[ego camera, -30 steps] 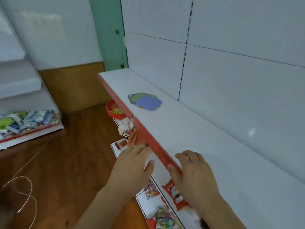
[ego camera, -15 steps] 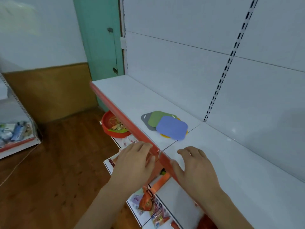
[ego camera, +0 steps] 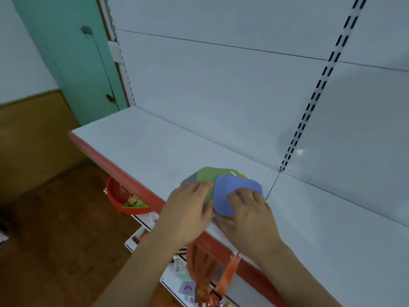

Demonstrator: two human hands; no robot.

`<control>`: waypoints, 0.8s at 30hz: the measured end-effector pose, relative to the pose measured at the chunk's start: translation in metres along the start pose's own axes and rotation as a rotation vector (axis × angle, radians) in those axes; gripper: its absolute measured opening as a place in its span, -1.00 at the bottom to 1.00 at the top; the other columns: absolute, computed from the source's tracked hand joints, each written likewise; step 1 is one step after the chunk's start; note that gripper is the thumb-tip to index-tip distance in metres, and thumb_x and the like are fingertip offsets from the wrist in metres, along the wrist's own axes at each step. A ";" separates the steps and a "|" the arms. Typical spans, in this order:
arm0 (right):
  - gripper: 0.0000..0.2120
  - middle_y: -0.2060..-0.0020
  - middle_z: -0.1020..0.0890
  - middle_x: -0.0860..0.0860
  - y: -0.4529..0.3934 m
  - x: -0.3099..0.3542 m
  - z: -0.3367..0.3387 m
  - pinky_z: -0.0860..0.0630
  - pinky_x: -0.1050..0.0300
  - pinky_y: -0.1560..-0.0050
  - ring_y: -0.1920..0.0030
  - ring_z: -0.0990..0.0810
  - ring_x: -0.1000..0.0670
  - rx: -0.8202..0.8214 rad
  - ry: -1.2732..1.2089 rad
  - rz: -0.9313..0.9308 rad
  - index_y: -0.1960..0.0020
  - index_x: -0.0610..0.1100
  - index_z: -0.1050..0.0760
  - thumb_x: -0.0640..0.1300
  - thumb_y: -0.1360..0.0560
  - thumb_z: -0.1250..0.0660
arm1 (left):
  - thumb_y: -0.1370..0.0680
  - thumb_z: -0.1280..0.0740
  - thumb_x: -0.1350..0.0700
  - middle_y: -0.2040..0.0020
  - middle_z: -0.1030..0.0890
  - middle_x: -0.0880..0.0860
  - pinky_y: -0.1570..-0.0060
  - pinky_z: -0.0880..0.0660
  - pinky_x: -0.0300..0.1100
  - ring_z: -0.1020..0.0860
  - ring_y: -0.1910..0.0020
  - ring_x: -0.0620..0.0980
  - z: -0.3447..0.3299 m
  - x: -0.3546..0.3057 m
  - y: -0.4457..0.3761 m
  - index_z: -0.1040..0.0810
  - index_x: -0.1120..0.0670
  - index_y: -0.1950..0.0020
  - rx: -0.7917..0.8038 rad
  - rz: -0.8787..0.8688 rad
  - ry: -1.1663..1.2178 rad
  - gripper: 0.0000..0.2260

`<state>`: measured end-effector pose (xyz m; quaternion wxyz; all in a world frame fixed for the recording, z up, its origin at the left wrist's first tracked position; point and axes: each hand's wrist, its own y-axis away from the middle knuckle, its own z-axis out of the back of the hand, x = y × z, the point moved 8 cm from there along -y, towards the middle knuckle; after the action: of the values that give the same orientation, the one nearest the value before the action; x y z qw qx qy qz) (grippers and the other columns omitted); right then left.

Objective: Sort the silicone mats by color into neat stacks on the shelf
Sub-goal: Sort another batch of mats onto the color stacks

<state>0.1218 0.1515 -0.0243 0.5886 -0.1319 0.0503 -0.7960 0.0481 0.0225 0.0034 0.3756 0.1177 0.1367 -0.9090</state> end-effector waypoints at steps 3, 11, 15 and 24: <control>-0.52 0.00 -0.61 -0.07 -0.011 0.011 -0.006 -0.59 -0.11 0.13 0.01 -0.59 -0.19 0.021 0.037 -0.028 -0.05 -0.04 -0.64 0.30 -0.38 -0.28 | -0.64 -0.19 0.03 -0.13 -0.67 0.09 -0.04 -0.54 0.05 -0.60 -0.10 0.17 -0.006 0.014 -0.036 -0.52 0.02 -0.33 0.112 -0.006 -0.052 -0.71; -0.73 0.08 -0.63 0.03 -0.019 -0.002 -0.001 -0.56 -0.10 0.06 0.11 -0.56 -0.14 -0.035 -0.171 -0.067 0.07 0.05 -0.62 0.11 -0.58 -0.19 | -0.57 -0.12 -0.12 0.03 -0.65 0.00 0.05 -0.52 0.00 -0.59 0.04 0.08 -0.025 0.029 -0.093 -0.60 -0.02 -0.09 0.227 -0.147 -0.008 -0.68; -0.76 0.34 -0.53 0.07 -0.017 -0.014 0.013 -0.41 0.06 0.29 0.32 -0.44 -0.01 -0.195 -0.304 -0.214 0.20 -0.05 -0.46 -0.05 -0.63 -0.19 | -0.63 -0.29 -0.07 0.06 -0.62 -0.05 0.10 -0.48 -0.06 -0.57 0.06 0.04 -0.031 0.029 -0.106 -0.59 -0.05 -0.08 0.218 -0.254 0.064 -0.86; -0.73 0.24 -0.59 0.07 0.010 -0.042 0.059 -0.41 0.04 0.17 0.23 -0.48 0.10 -0.532 -0.824 -0.830 0.12 -0.07 -0.49 -0.04 -0.72 -0.18 | -0.67 -0.23 -0.12 0.05 -0.65 -0.09 0.04 -0.55 -0.05 -0.60 0.07 -0.05 -0.024 0.029 -0.121 -0.59 -0.06 -0.09 0.236 -0.285 0.358 -0.79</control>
<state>0.1584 0.1926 0.0238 0.1498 -0.5769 -0.0394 -0.8020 -0.0559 0.0933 -0.0086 0.1970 0.2995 0.1092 -0.9271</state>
